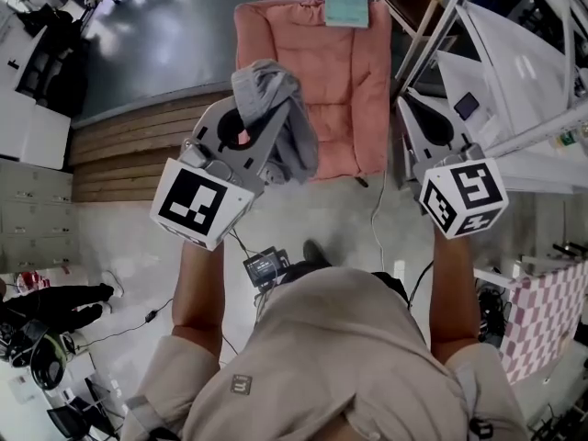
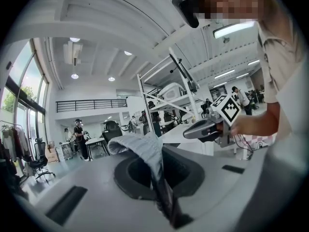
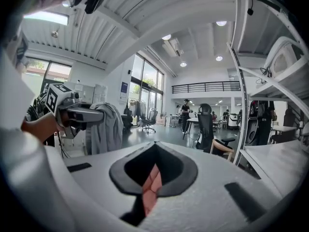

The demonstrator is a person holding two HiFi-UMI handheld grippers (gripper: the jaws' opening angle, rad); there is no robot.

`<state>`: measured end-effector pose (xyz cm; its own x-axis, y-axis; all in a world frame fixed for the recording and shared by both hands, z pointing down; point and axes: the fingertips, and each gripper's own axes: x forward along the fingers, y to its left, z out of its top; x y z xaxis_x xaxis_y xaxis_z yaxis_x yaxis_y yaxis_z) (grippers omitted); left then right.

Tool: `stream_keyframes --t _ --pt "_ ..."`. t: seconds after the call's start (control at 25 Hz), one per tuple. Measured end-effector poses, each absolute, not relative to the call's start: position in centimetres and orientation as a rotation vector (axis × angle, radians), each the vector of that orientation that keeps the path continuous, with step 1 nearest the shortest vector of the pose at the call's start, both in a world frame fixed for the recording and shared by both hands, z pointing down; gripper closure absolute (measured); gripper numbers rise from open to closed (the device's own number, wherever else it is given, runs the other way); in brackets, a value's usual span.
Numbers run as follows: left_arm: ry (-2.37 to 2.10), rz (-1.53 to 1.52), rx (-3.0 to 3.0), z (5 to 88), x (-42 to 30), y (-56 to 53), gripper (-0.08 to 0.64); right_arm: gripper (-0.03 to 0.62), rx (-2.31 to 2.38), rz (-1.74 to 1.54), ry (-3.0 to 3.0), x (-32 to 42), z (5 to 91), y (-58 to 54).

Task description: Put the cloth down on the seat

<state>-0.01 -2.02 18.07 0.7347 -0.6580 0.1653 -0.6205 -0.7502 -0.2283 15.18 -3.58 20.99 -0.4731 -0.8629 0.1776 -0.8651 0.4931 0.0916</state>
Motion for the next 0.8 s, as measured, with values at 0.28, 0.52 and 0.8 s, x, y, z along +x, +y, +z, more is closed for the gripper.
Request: stream_keyframes --t 0.28,0.52,0.8 --pt "1.027 -0.300 -2.741 17.6 -3.0 -7.5 0.538 0.600 1.480 0.004 -2.534 12.1 20.6 -8.0" --pt "1.110 -0.310 -2.688 17.0 -4.4 -13.0 0.538 0.600 1.440 -0.010 -2.563 11.2 20.6 -13.5" --pt "1.259 -0.388 -2.640 19.2 -7.0 -22.9 0.538 0.600 1.336 0.016 -2.620 9.0 23.7 -24.1"
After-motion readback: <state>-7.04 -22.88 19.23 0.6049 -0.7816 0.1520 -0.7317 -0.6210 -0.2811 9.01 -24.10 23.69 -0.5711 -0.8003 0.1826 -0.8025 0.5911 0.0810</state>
